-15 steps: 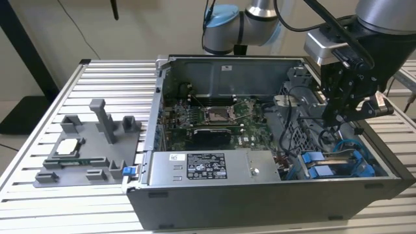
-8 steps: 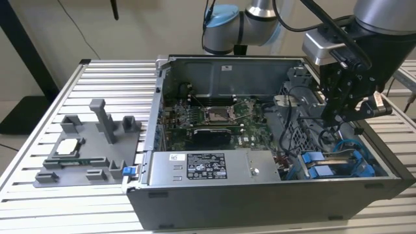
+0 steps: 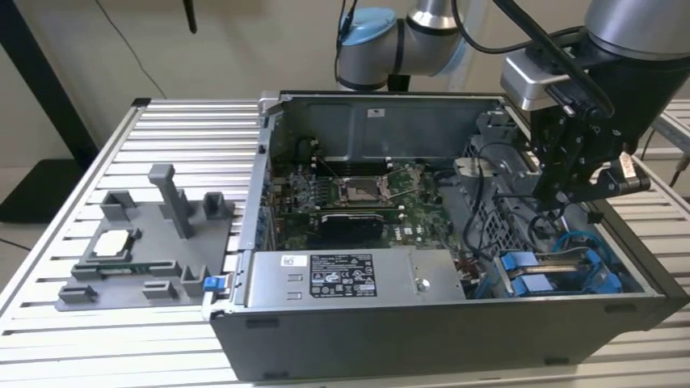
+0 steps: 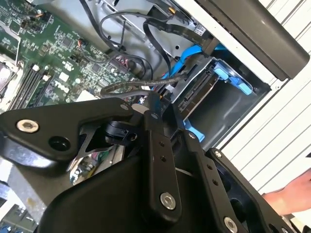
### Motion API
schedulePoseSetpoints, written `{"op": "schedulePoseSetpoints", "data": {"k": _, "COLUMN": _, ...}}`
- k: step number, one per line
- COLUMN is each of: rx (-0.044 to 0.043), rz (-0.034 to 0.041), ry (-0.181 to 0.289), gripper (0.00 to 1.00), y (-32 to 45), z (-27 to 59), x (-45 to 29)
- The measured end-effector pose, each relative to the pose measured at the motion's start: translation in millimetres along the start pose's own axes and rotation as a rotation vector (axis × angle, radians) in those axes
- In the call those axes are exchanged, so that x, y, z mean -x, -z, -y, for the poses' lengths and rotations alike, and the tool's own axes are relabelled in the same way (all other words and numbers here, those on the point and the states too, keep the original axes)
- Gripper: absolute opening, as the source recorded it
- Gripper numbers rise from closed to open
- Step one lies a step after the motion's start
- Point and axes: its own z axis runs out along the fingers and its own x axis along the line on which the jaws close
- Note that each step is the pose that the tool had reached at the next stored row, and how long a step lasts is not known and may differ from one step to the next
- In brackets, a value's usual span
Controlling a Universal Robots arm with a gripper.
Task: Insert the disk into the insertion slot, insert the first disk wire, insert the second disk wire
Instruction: 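Insert the first disk wire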
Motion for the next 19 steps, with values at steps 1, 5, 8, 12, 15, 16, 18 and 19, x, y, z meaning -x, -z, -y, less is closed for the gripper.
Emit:
{"op": "schedulePoseSetpoints", "data": {"k": 1, "rx": -0.0003, "rz": 0.0002, "ry": 0.000, "gripper": 1.00, "y": -0.1, "z": 0.0, "x": 0.0}}
{"op": "schedulePoseSetpoints", "data": {"k": 5, "rx": -0.0004, "rz": 0.0008, "ry": 0.000, "gripper": 1.00, "y": 0.2, "z": 0.0, "x": 0.0}}
{"op": "schedulePoseSetpoints", "data": {"k": 8, "rx": -0.0004, "rz": 0.0007, "ry": 0.000, "gripper": 1.00, "y": 0.8, "z": 0.1, "x": 0.0}}
{"op": "schedulePoseSetpoints", "data": {"k": 12, "rx": -0.0021, "rz": 0.0005, "ry": 0.000, "gripper": 1.00, "y": 0.8, "z": 0.1, "x": 0.1}}
{"op": "schedulePoseSetpoints", "data": {"k": 15, "rx": -0.0036, "rz": 0.0004, "ry": 0.000, "gripper": 1.00, "y": 0.7, "z": -0.2, "x": 0.1}}
{"op": "schedulePoseSetpoints", "data": {"k": 16, "rx": -0.0038, "rz": 0.0004, "ry": 0.000, "gripper": 1.00, "y": 0.6, "z": -0.4, "x": 0.1}}
{"op": "schedulePoseSetpoints", "data": {"k": 18, "rx": -0.0041, "rz": 0.0003, "ry": 0.000, "gripper": 1.00, "y": 0.7, "z": -0.8, "x": 0.1}}
{"op": "schedulePoseSetpoints", "data": {"k": 19, "rx": -0.0043, "rz": 0.0002, "ry": 0.000, "gripper": 0.00, "y": 0.7, "z": -1.1, "x": 0.2}}
